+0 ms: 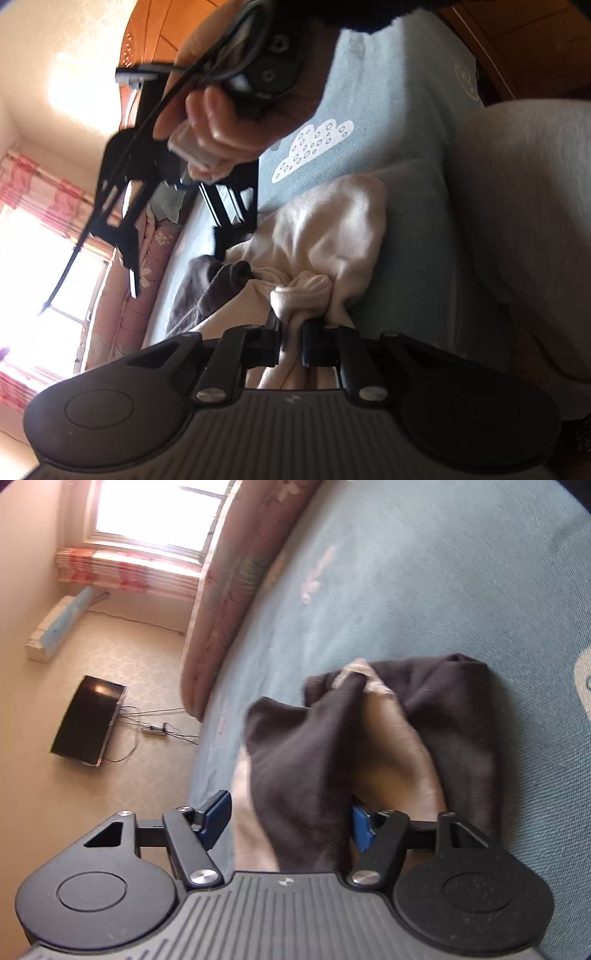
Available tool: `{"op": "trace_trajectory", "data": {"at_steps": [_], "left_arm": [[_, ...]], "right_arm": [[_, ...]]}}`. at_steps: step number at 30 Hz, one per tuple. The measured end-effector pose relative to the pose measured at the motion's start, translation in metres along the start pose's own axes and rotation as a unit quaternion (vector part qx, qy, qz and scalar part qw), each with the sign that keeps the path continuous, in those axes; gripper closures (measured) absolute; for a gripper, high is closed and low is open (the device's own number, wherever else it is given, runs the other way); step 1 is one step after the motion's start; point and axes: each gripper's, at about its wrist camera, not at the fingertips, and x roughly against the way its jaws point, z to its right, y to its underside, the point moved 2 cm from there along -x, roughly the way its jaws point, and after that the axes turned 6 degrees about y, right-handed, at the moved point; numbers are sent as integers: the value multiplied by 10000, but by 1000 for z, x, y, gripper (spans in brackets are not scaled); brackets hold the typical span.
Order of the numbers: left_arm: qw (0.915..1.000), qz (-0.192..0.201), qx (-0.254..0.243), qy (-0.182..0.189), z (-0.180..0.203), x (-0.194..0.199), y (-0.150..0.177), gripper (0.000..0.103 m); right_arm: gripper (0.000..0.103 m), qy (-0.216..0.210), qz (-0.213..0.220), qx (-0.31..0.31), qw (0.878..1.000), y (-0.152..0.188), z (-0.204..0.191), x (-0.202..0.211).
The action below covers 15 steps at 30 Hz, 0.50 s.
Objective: Fold clothes
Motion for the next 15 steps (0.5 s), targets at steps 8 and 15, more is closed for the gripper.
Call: {"op": "trace_trajectory", "data": {"at_steps": [8, 15], "left_arm": [[9988, 57, 437, 216, -16, 12, -1, 95], [9969, 352, 691, 121, -41, 33, -8, 95]], "right_arm": [[81, 426, -74, -58, 9990, 8, 23, -12], [87, 687, 276, 853, 9936, 3, -21, 5]]}}
